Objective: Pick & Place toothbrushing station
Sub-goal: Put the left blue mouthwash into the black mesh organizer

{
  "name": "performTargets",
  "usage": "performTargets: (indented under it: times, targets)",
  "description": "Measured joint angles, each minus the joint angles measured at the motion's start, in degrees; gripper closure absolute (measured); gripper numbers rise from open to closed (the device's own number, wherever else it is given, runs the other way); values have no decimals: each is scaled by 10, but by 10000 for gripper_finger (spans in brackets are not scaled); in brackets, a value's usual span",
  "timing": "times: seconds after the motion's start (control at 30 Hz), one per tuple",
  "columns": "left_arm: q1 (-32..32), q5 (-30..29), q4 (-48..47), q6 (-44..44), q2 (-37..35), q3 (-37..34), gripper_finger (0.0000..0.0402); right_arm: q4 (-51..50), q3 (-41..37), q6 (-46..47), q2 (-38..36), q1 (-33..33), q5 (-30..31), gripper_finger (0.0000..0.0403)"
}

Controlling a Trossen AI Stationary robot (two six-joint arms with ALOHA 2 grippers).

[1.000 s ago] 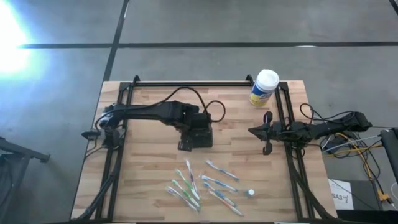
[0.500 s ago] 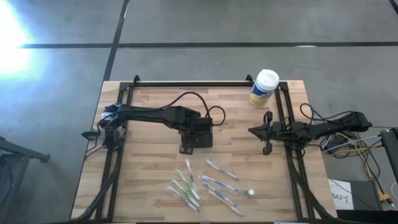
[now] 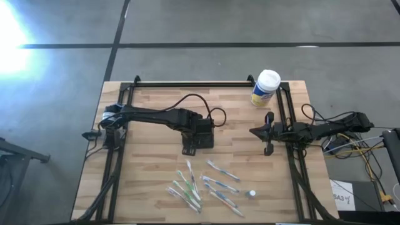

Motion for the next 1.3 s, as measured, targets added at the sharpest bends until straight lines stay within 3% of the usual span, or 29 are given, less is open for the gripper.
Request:
performTargets:
  times: [0.43,1.3]
  targets:
    - [10,15,54,0,-3,-48,304,1,0,-1,0,0,0,394]
    - [10,-15,55,0,-2,-36,304,2,0,-2,0,0,0,394]
